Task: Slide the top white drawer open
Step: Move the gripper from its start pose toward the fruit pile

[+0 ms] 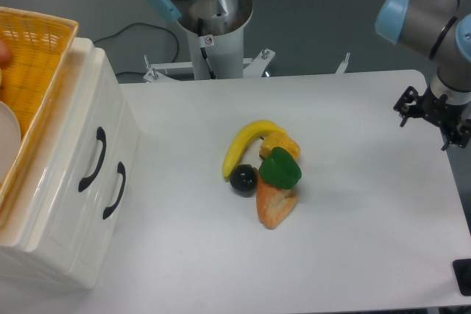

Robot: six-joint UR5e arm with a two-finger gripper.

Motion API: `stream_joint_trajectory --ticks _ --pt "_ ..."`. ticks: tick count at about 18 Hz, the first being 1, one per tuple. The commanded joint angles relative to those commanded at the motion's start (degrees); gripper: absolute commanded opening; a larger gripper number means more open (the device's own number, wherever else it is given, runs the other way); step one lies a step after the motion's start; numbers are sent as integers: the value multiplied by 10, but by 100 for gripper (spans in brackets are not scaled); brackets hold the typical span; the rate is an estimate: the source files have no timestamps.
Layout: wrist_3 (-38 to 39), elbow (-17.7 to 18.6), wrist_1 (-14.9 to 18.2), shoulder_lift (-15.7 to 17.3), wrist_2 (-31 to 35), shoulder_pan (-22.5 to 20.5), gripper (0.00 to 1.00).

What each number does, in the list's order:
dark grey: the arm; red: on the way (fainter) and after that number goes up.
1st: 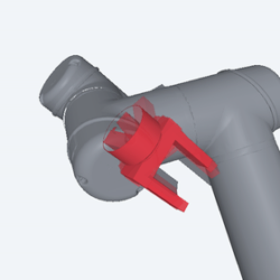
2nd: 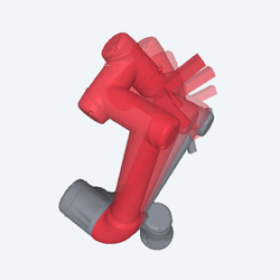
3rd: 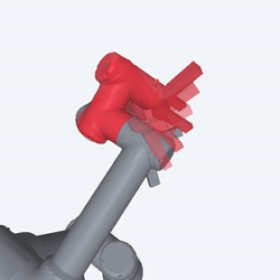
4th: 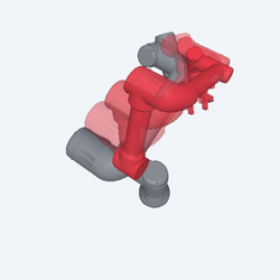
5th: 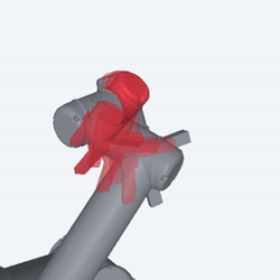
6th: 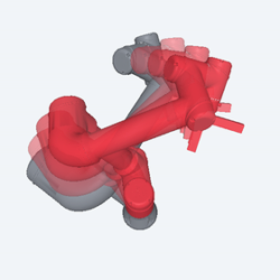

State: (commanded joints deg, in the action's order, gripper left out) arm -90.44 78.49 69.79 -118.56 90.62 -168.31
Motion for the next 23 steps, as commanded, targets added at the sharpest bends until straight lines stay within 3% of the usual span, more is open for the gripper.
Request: stream_joint_trajectory --ticks 4,8,13,19,23 --pt "3 8 0 4 -1 0 100" --pt "2 38 -26 11 -17 -4 100" --pt "31 68 -26 25 -24 3 100" --pt "130 94 -19 65 -23 53 100" --pt "209 97 13 86 -24 105 100"
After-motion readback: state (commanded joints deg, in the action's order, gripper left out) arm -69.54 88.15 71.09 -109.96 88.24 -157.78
